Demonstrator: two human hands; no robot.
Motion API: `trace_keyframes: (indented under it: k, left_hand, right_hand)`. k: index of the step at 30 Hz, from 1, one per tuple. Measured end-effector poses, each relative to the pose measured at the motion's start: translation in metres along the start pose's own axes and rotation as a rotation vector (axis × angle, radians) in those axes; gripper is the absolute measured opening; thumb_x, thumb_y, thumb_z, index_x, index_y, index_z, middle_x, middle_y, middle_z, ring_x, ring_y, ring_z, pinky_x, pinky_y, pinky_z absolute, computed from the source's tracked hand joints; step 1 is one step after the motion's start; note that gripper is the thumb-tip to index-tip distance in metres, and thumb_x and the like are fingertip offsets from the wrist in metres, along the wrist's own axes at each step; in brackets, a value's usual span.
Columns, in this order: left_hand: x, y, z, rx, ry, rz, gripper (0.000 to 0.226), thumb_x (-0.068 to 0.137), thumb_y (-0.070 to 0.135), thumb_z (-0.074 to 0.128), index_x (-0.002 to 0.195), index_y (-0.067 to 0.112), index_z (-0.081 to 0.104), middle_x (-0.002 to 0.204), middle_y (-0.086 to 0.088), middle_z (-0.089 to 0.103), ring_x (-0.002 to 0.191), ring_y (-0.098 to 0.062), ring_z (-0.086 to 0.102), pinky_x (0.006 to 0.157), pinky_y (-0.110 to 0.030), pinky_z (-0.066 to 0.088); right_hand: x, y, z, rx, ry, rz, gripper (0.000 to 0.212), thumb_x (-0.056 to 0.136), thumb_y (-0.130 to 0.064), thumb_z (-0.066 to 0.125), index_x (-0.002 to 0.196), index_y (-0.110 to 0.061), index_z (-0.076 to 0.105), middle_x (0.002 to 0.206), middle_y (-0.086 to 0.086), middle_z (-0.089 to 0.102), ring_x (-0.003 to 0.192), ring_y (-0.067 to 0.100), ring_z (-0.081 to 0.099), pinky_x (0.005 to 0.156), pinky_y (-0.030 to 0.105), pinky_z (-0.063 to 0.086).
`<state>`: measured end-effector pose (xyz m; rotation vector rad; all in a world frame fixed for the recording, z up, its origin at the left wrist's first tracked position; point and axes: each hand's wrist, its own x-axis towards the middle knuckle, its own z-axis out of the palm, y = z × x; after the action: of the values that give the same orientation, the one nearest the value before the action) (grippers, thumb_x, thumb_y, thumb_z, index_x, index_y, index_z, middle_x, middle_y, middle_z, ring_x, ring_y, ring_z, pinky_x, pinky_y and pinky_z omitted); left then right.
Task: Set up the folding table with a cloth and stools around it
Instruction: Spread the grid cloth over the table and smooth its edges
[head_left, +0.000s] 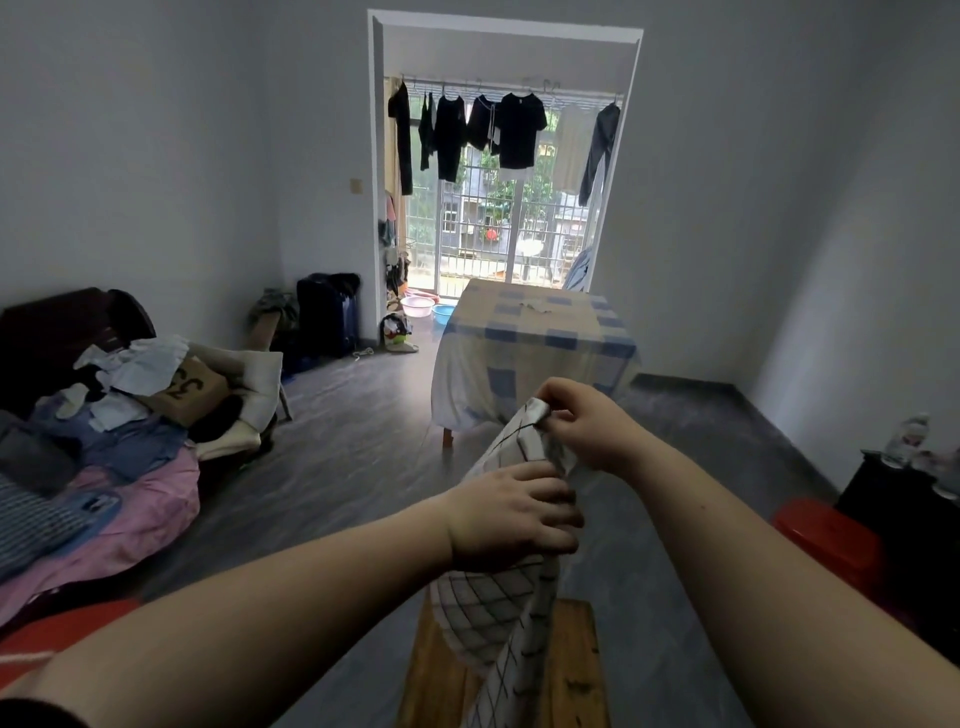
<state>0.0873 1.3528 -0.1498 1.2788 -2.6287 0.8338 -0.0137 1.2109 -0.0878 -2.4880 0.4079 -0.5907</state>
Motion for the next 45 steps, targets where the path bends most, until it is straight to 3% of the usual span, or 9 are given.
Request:
trace_keyframes:
  k: [5,9,12,16,19,25,30,37,45]
  left_hand:
    - [-0.020,-0.005,0.010,-0.063,0.258,-0.160,0.035,0.085,0.004,0.049,0.116,0.015,0.060,0.126,-0.012,0.061,0.123,-0.029,0.052,0.108,-0.048,0.038]
    - [-0.018,-0.021,0.007,-0.282,0.434,-0.680,0.037,0.078,0.001,0.043,0.109,0.020,0.048,0.111,-0.003,0.055,0.103,-0.016,0.048,0.089,-0.042,0.051]
    - [-0.009,-0.038,0.000,-0.517,0.340,-0.955,0.066,0.075,-0.003,0.055,0.129,0.031,0.040,0.129,0.010,0.038,0.121,-0.011,0.039,0.099,-0.041,0.049]
    - [0.009,-0.063,-0.019,-0.801,-0.009,-0.860,0.080,0.076,0.000,0.058,0.132,0.054,0.039,0.157,0.018,0.021,0.148,-0.007,0.009,0.113,-0.036,0.029]
    - [0.020,-0.079,-0.028,-0.888,-0.156,-0.814,0.054,0.082,0.009,0.070,0.127,0.035,0.056,0.146,0.006,0.045,0.135,-0.004,0.035,0.110,-0.026,0.030]
    - [0.026,-0.092,-0.032,-0.869,-0.142,-0.800,0.023,0.079,0.022,0.078,0.100,0.024,0.068,0.115,0.016,0.065,0.102,0.011,0.055,0.092,-0.023,0.045]
    - [0.029,-0.087,-0.030,-0.819,-0.089,-0.730,0.024,0.080,0.028,0.077,0.086,0.017,0.056,0.091,-0.011,0.062,0.080,-0.022,0.060,0.076,-0.039,0.052]
    - [0.017,-0.096,-0.013,-0.678,-0.365,-0.801,0.012,0.082,0.035,0.075,0.088,0.030,0.067,0.081,0.009,0.065,0.071,0.002,0.058,0.066,-0.022,0.042]
    - [-0.013,-0.100,-0.004,-0.658,-0.309,-0.853,0.013,0.082,0.035,0.076,0.077,0.035,0.065,0.072,0.018,0.065,0.069,0.011,0.057,0.063,-0.020,0.037]
  right_hand:
    - [-0.009,0.007,-0.010,-0.041,0.058,-0.039,0.007,0.090,-0.005,0.058,0.093,-0.011,0.058,0.086,0.001,0.064,0.083,0.018,0.060,0.079,0.040,0.049]
    - [-0.017,0.009,-0.015,-0.060,0.007,-0.027,0.012,0.089,-0.003,0.056,0.091,-0.015,0.056,0.085,0.003,0.062,0.081,0.016,0.058,0.077,0.040,0.049]
    - [-0.024,0.008,-0.020,-0.038,-0.036,-0.025,0.017,0.089,-0.003,0.054,0.092,-0.019,0.056,0.085,-0.002,0.062,0.077,0.007,0.056,0.074,0.036,0.049]
    - [-0.035,0.003,-0.028,0.002,-0.108,-0.010,0.042,0.091,-0.003,0.053,0.093,-0.045,0.057,0.089,-0.024,0.062,0.081,-0.007,0.056,0.072,0.016,0.045]
    - [-0.043,0.001,-0.037,-0.006,-0.124,0.003,0.045,0.091,0.003,0.051,0.102,-0.040,0.060,0.095,-0.024,0.062,0.091,-0.008,0.057,0.079,0.017,0.045]
    - [-0.056,0.009,-0.057,-0.024,-0.046,0.054,0.034,0.093,0.001,0.052,0.114,-0.021,0.067,0.107,-0.010,0.066,0.103,0.007,0.062,0.094,0.029,0.050]
    - [-0.061,0.026,-0.062,-0.102,0.041,0.068,0.031,0.094,-0.003,0.055,0.111,-0.026,0.067,0.108,-0.012,0.063,0.103,0.009,0.059,0.091,0.024,0.045]
    - [-0.057,0.034,-0.066,-0.279,0.057,0.035,0.020,0.095,-0.012,0.059,0.107,-0.026,0.068,0.098,-0.016,0.057,0.096,0.009,0.055,0.082,0.023,0.042]
    - [-0.064,0.051,-0.059,-0.282,0.116,0.046,0.020,0.098,-0.017,0.055,0.111,-0.028,0.066,0.108,-0.011,0.054,0.096,0.010,0.055,0.086,0.028,0.047]
